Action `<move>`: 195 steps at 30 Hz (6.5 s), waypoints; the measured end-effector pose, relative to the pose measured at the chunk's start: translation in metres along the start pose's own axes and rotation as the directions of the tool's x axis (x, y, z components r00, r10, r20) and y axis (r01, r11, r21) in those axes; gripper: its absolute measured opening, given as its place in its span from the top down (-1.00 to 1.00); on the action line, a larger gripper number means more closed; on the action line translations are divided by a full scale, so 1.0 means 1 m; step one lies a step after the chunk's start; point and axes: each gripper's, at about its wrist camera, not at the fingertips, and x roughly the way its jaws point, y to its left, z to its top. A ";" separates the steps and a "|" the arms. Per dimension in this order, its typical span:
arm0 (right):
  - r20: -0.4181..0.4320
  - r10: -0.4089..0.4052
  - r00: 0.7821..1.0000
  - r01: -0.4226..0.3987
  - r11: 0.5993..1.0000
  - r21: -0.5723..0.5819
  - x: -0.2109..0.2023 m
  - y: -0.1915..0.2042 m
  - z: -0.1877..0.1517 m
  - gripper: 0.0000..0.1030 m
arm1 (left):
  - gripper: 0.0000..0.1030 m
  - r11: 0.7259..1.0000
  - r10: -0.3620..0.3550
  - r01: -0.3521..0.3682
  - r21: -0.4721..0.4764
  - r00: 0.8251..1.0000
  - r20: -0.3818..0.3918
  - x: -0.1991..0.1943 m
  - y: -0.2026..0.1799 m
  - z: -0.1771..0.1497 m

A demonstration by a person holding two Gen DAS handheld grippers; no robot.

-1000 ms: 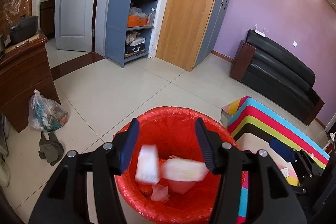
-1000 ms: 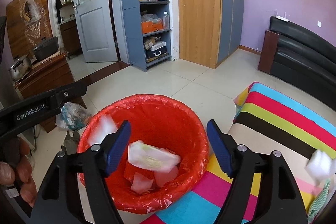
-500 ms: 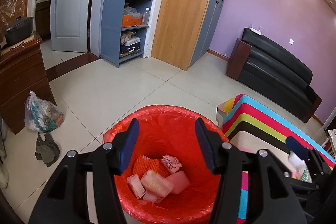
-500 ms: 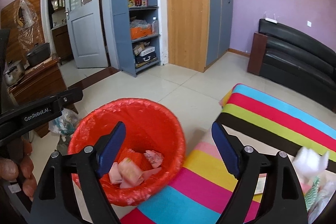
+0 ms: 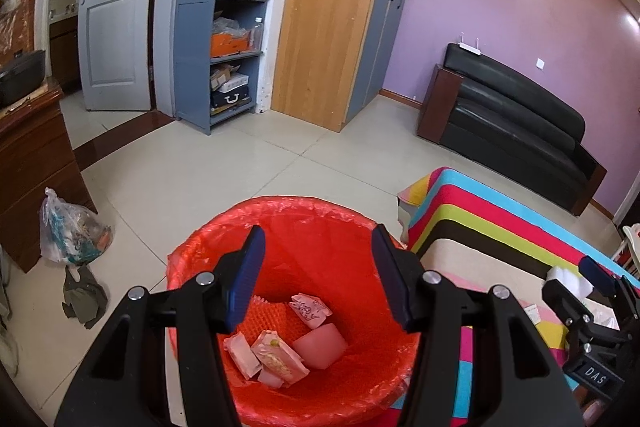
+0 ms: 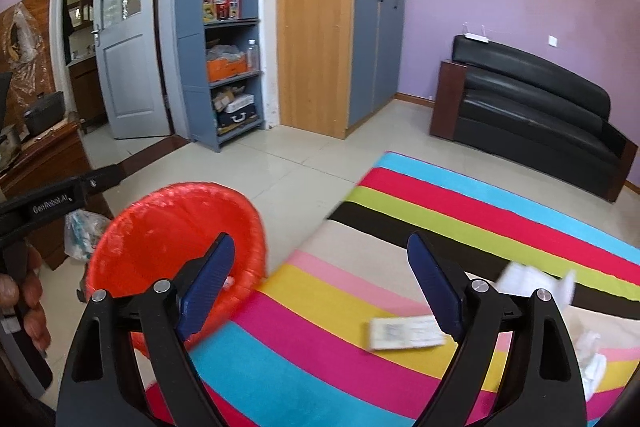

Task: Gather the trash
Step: 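Move both tools back over the mat toward the remaining trash, then grasp the white plastic bag with the right tool while the left tool moves to the paper box, then close the left tool on the small paper box while the right tool holds the plastic bag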

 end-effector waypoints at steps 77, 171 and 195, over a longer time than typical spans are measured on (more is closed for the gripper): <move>-0.191 -0.325 0.926 0.356 0.921 0.156 -0.060 -0.200 -0.108 -0.62 | -0.04 0.935 -0.208 0.250 0.253 0.961 -0.181 0.040 -0.174 -0.067; -0.176 -0.190 0.966 0.222 0.957 0.187 -0.041 -0.171 -0.089 0.23 | 0.30 0.776 -0.228 0.408 0.481 0.893 -0.389 0.081 -0.255 -0.116; -0.134 -0.121 0.984 0.142 0.977 0.161 -0.019 -0.122 -0.060 0.23 | 0.31 0.837 -0.239 0.343 0.426 0.930 -0.279 0.030 -0.202 -0.084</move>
